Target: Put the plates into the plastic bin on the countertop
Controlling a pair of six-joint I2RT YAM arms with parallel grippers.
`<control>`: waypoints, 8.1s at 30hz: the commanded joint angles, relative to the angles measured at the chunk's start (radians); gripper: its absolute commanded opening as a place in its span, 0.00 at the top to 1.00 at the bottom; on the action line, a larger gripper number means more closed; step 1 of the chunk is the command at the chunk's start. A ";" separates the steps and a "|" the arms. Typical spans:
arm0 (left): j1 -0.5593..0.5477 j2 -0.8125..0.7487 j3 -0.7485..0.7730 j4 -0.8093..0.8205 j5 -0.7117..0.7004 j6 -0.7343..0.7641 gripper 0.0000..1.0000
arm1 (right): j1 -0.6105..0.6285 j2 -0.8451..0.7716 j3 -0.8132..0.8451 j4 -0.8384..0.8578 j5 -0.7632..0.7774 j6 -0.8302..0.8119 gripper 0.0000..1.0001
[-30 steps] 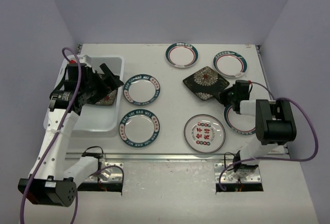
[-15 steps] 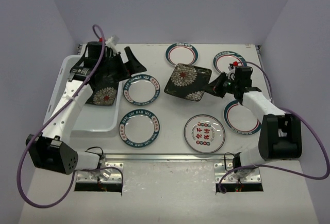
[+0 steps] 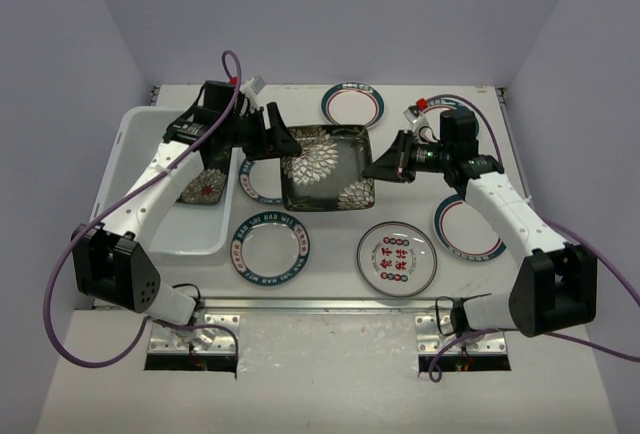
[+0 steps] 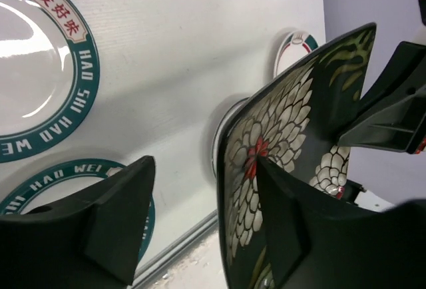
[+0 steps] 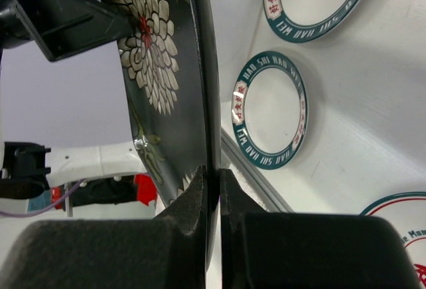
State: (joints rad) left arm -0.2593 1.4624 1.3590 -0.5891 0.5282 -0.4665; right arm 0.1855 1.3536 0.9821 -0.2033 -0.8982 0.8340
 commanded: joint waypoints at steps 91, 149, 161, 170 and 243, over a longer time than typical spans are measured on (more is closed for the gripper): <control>0.694 0.028 -0.367 0.224 -0.508 -0.624 0.00 | 0.043 0.019 0.119 -0.266 0.117 -0.058 0.01; 0.238 -0.441 -0.234 -0.030 0.043 -0.086 0.00 | 0.303 0.232 0.011 -0.076 0.202 -0.081 1.00; 0.197 -0.345 -0.265 0.141 0.305 -0.068 0.19 | 0.213 0.109 0.209 -0.069 -0.044 0.012 1.00; 0.189 -0.303 -0.247 0.136 0.312 -0.067 1.00 | 0.211 0.148 0.282 -0.022 -0.054 0.066 1.00; 0.333 -0.407 -0.270 -0.029 -0.280 -0.302 0.00 | 0.292 1.088 0.558 0.230 0.458 0.315 0.40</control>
State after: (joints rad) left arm 0.1890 1.1224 1.1370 -0.6963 0.2040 -0.7672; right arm 0.4651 2.3270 1.5216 0.0371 -0.5851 1.1138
